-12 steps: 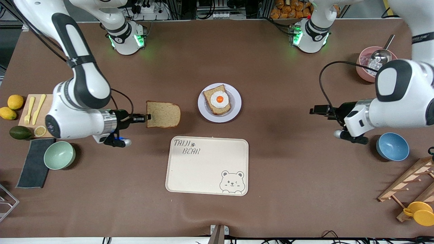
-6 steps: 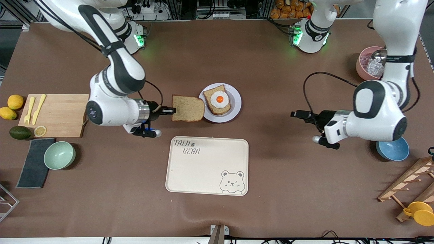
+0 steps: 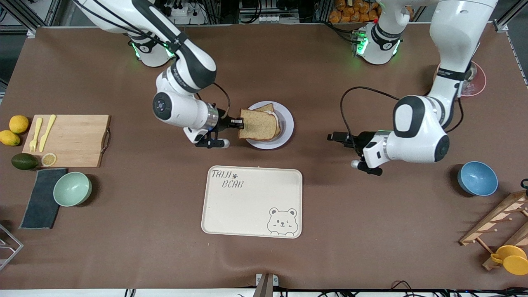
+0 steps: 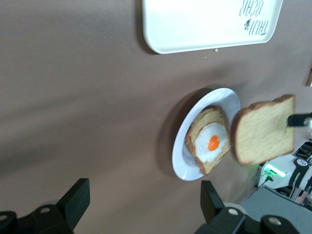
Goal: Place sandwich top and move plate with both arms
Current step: 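Lower the bread onto the egg toast while the left gripper nears the plate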
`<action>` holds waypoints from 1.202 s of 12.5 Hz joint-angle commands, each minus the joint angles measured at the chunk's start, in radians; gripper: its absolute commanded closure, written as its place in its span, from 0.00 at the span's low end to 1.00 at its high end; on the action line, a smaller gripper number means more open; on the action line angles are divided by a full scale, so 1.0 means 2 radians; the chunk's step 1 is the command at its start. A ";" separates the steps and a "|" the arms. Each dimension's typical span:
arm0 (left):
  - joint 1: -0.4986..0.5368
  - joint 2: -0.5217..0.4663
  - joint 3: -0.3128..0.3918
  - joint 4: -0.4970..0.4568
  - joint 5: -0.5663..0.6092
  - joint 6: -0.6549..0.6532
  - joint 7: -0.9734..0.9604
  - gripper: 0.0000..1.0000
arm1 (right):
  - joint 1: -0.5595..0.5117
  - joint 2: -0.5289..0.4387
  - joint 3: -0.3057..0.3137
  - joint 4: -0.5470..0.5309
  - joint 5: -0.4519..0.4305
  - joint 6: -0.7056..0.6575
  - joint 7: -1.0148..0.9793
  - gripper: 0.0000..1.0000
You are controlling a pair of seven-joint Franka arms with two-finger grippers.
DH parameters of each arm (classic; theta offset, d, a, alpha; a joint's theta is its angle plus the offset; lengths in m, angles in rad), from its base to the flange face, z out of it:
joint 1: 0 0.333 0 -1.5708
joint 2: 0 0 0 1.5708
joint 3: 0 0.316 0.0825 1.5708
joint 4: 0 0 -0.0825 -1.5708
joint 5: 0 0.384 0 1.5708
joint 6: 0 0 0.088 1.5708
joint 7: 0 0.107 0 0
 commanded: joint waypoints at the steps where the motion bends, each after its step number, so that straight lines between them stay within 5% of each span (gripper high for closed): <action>1: 0.002 -0.029 -0.041 -0.071 -0.044 0.086 0.016 0.00 | 0.000 0.006 0.019 -0.008 -0.013 0.035 0.037 1.00; 4: 0.004 -0.028 -0.089 -0.118 -0.095 0.186 0.036 0.00 | 0.027 0.013 0.019 -0.021 -0.015 0.071 0.038 1.00; 10: -0.014 -0.019 -0.099 -0.159 -0.323 0.235 0.185 0.00 | 0.035 0.033 0.017 -0.052 -0.031 0.115 0.038 0.97; 11: -0.023 -0.015 -0.099 -0.159 -0.327 0.248 0.185 0.00 | 0.032 0.035 0.017 -0.052 -0.031 0.114 0.049 0.53; 13: -0.030 -0.014 -0.099 -0.162 -0.340 0.260 0.185 0.00 | 0.030 0.034 0.017 -0.046 -0.031 0.111 0.105 0.11; 14: -0.031 -0.014 -0.099 -0.165 -0.344 0.260 0.185 0.00 | 0.028 0.028 0.017 -0.046 -0.032 0.108 0.103 0.00; 15: -0.034 -0.014 -0.099 -0.167 -0.344 0.261 0.185 0.00 | 0.020 0.019 0.017 -0.044 -0.032 0.102 0.103 0.00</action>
